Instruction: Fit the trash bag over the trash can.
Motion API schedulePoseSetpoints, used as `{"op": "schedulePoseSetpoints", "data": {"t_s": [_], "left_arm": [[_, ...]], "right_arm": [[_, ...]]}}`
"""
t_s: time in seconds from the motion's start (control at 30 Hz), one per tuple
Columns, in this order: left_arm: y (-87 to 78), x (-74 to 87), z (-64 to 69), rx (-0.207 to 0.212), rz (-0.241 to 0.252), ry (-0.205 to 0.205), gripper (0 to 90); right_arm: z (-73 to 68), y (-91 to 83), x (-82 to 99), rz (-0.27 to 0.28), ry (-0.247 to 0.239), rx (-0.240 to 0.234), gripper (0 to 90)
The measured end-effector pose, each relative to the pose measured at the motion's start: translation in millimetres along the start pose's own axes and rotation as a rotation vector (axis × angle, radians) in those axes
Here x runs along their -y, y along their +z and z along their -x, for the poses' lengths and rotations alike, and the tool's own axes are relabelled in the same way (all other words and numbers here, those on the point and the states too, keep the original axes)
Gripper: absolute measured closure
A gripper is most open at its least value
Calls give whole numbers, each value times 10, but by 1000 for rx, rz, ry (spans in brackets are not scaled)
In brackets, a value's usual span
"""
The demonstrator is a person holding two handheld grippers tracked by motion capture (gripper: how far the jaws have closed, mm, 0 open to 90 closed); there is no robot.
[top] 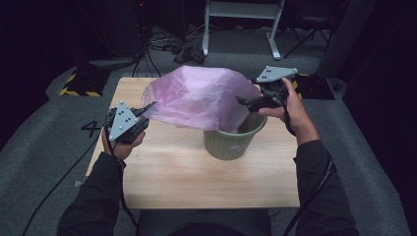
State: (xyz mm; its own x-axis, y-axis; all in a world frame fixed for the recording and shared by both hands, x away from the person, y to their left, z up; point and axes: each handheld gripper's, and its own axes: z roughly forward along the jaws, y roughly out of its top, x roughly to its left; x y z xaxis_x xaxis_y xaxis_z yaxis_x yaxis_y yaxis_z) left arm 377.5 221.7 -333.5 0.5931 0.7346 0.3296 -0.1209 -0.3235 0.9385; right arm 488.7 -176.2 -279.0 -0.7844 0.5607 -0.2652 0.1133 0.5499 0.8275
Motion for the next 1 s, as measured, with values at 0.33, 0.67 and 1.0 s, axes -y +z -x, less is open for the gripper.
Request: {"op": "schedulePoseSetpoints", "data": {"t_s": [0.33,0.67,1.0], "left_arm": [[151,-63,95,49,17,0,890],[392,-183,333,101,-7,58,890],[433,-152,295,73,-42,65,890]], "right_arm": [[-174,244,63,-108,-49,-242,520],[-289,185,154,-264,-22,-112,275],[-102,-306,308,-119,25,-47,241]]}}
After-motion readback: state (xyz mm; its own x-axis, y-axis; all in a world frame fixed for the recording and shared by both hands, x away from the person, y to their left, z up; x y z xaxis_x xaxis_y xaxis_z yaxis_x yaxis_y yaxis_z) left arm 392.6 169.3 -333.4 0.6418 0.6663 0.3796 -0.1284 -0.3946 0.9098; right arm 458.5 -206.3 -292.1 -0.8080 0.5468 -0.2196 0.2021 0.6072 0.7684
